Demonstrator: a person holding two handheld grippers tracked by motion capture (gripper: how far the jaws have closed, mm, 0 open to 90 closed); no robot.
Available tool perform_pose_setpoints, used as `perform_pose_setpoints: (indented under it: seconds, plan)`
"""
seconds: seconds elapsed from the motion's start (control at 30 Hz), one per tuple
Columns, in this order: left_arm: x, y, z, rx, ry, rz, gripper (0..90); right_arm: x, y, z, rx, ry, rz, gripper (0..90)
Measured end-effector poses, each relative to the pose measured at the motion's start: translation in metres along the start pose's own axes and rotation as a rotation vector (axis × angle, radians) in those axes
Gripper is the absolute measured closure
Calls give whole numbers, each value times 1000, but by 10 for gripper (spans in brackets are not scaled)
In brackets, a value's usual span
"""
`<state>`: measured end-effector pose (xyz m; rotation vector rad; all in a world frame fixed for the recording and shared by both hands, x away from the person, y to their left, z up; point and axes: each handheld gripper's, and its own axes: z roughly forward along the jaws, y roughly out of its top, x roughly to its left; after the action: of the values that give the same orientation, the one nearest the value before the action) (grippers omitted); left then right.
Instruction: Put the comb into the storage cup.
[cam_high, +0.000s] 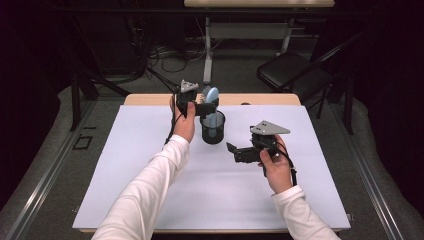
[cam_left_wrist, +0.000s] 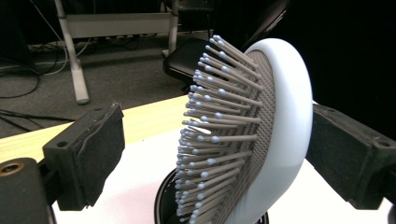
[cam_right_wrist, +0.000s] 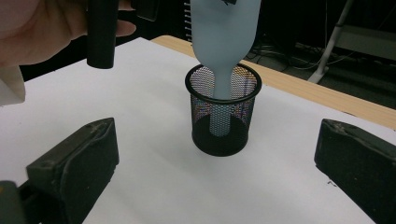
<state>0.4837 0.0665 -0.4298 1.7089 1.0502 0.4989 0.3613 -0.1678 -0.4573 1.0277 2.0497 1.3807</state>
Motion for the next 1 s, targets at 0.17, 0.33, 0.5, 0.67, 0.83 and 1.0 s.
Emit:
perform_pose_setpoints:
  seconds: [0.17,0.33,0.5,0.67,0.83,1.0]
  plan:
    - [0,0,-1,16,8,13,83,0,0,0,0,0,0,0]
    - [1,1,-2,27,18,25,83,0,0,0,1,1,2,0]
    - [1,2,-4,32,28,28,83,0,0,0,2,-1,-1,0]
    - [3,3,-6,27,32,33,83,-1,0,0,1,-17,2,0]
    - [3,4,-8,33,28,37,83,-1,0,0,4,-17,2,0]
    - [5,6,-10,33,25,36,83,-1,0,0,4,-17,0,0]
